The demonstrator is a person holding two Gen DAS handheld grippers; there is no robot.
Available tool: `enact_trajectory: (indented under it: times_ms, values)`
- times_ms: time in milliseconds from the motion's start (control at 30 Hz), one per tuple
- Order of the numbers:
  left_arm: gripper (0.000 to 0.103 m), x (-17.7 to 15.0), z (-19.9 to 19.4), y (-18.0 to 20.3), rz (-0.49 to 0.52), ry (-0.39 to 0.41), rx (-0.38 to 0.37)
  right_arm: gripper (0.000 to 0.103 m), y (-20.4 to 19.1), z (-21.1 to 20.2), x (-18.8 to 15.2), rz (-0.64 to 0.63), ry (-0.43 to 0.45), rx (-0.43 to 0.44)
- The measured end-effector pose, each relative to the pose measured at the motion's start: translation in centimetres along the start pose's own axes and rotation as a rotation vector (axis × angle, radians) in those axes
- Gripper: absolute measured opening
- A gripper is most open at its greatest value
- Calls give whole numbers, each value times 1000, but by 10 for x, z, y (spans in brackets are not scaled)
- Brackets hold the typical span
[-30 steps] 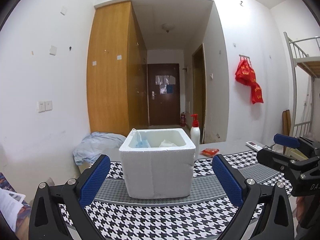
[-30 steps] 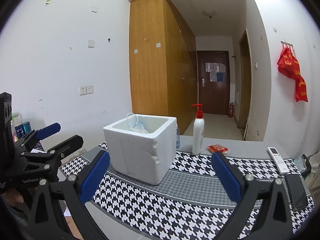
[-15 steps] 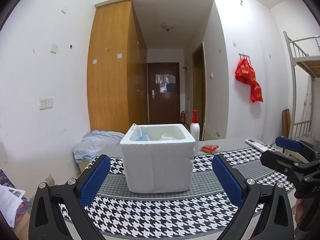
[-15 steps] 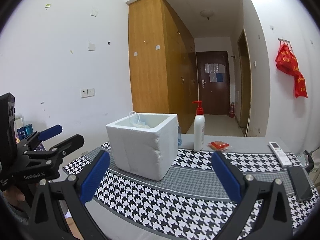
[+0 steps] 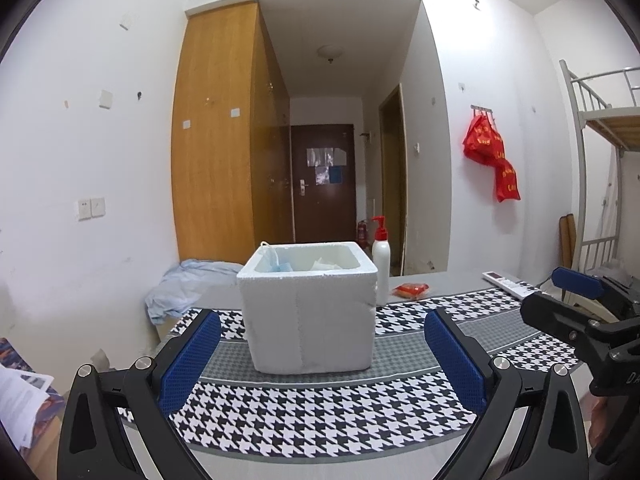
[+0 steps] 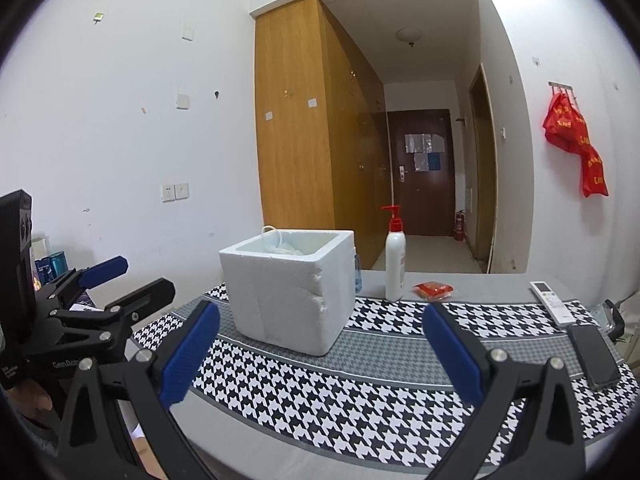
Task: Organize soft objects
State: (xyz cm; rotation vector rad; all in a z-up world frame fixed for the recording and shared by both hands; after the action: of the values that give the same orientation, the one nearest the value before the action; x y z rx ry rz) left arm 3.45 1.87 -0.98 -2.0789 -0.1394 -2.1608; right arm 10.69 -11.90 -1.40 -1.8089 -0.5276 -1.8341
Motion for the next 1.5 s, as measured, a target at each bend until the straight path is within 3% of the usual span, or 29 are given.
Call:
enact_trajectory:
  times_ms: [767,1500]
  values:
    - [102,-1,-39,-3,-16,51,0,103,-17,-24,-8,-24,17,-4]
    - [102,-10,-48,-4,-5,31,8,103,-21,-34,-14,-24,-1,-17]
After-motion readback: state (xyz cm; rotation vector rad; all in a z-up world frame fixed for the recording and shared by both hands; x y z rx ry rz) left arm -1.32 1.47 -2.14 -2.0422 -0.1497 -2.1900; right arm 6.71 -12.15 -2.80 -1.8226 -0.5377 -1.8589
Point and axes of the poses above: each gripper's, at about its wrist camera, not at the fingertips, and z roughly the way its jaws point, y to its right, x to its top, the point moved 9 cm from there along z, roughly the way its jaws point, and after that the axes turned 14 degrees about y, right-handed, at the moved point
